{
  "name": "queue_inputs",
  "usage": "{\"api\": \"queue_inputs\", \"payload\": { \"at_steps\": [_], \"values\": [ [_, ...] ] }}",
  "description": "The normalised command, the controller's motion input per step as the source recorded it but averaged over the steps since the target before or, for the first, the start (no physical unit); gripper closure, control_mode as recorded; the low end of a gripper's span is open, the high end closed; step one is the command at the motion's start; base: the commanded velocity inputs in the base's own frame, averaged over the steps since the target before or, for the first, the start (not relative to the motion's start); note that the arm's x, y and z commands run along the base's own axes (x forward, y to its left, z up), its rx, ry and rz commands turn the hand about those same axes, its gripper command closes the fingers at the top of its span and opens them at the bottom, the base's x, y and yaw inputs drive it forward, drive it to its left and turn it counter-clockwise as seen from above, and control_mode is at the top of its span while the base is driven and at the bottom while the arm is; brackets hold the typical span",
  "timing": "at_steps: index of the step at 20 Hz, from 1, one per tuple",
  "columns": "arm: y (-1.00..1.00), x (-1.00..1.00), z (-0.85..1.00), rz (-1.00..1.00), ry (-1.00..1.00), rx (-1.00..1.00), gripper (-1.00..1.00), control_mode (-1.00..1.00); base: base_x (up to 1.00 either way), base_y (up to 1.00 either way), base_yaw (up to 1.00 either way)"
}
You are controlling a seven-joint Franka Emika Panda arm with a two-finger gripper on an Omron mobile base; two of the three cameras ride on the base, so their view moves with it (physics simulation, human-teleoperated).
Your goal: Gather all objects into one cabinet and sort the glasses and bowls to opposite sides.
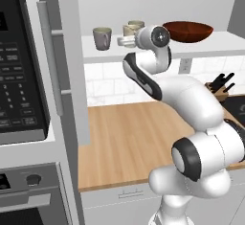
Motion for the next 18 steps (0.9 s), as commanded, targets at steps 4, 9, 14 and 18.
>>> {"api": "queue_inputs", "payload": {
  "at_steps": [4,9,14,18],
  "values": [
    [0.06,0.39,-0.13,0.00,0.00,0.00,1.00,-1.00,0.00,0.00,0.00],
    [0.13,0.31,-0.14,-0.02,0.00,0.00,-1.00,-1.00,0.00,0.00,0.00],
    [0.03,0.12,-0.07,-0.02,0.00,0.00,-1.00,-1.00,0.00,0.00,0.00],
    [0.00,-0.05,0.00,-0.06,-0.01,0.00,-1.00,-1.00,0.00,0.00,0.00]
  ]
}}
